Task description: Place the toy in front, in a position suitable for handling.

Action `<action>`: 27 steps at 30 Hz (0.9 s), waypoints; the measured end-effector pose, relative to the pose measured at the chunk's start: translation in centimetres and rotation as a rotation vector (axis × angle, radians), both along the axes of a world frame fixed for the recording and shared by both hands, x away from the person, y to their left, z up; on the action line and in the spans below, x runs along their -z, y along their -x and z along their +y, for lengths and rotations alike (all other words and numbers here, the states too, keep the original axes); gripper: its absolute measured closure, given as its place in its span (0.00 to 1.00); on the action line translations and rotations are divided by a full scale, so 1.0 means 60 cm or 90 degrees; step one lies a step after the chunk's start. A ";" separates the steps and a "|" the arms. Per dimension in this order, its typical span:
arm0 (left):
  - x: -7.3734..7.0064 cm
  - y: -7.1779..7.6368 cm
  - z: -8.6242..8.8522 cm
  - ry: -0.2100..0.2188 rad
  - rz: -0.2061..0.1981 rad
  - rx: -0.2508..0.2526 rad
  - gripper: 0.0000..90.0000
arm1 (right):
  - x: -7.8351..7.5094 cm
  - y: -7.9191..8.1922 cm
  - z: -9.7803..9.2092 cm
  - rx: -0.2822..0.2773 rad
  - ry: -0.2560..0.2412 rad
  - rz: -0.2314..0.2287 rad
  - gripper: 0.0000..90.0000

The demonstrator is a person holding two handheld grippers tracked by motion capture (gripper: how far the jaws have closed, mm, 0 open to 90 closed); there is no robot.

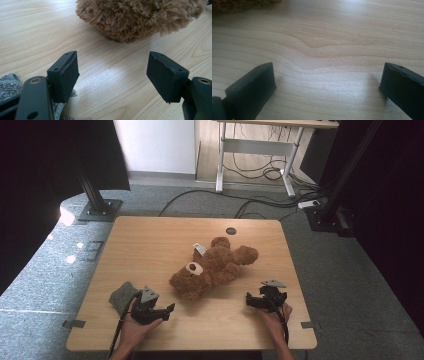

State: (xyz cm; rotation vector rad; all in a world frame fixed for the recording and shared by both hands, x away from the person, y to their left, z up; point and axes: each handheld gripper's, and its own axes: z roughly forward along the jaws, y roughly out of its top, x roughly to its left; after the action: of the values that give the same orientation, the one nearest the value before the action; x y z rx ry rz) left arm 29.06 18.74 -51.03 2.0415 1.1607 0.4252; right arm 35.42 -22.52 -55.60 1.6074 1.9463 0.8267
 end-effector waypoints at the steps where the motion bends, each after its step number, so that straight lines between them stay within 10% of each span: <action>1: 0.000 0.000 0.000 0.001 0.000 0.000 0.28 | 0.000 0.001 0.000 -0.002 0.001 -0.002 0.00; 10: 0.002 0.002 -0.003 0.000 0.003 0.007 0.28 | -0.001 0.005 -0.001 0.001 -0.001 -0.007 0.04; 19: 0.004 0.002 -0.002 0.001 0.008 0.007 0.28 | -0.011 0.018 0.001 -0.037 -0.031 -0.036 0.30; 27: 0.004 0.001 0.002 0.004 0.014 0.005 0.28 | -0.065 0.031 0.016 -0.105 -0.090 -0.113 0.31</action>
State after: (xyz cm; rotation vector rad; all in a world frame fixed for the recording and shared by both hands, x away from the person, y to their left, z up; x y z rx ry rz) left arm 29.01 18.87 -51.28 2.0490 1.1658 0.3970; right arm 33.59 -21.57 -51.67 1.4097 1.9486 1.1541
